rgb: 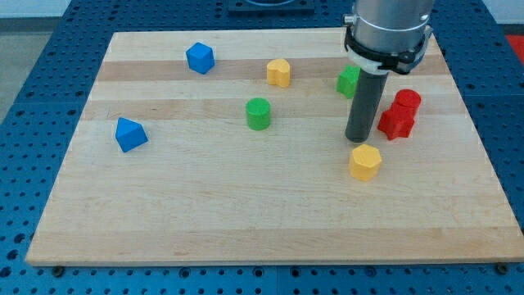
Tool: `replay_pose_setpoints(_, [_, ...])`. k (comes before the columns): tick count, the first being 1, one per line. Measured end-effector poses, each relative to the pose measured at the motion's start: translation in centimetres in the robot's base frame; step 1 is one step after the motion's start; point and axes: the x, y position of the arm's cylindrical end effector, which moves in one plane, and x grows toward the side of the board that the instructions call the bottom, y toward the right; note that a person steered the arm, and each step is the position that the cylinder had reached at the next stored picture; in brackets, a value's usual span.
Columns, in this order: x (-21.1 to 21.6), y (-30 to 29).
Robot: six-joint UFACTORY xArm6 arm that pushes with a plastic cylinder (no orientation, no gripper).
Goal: Move yellow heart closer to blue cube
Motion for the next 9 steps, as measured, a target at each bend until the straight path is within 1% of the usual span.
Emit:
replay_pose_setpoints(2, [-2.1,-3.4])
replay_pose_setpoints(3, [-5.6,-6.4])
replay_pose_setpoints(4, [-10.2,-8.1])
replay_pose_setpoints(5, [-11.4,-5.3])
replay_pose_setpoints(6, [-13.2,-9.6])
replay_pose_setpoints(7, [-10.4,-18.8])
replay_pose_setpoints(8, [-11.0,-17.0])
replay_pose_setpoints(9, [-12.8,-16.4])
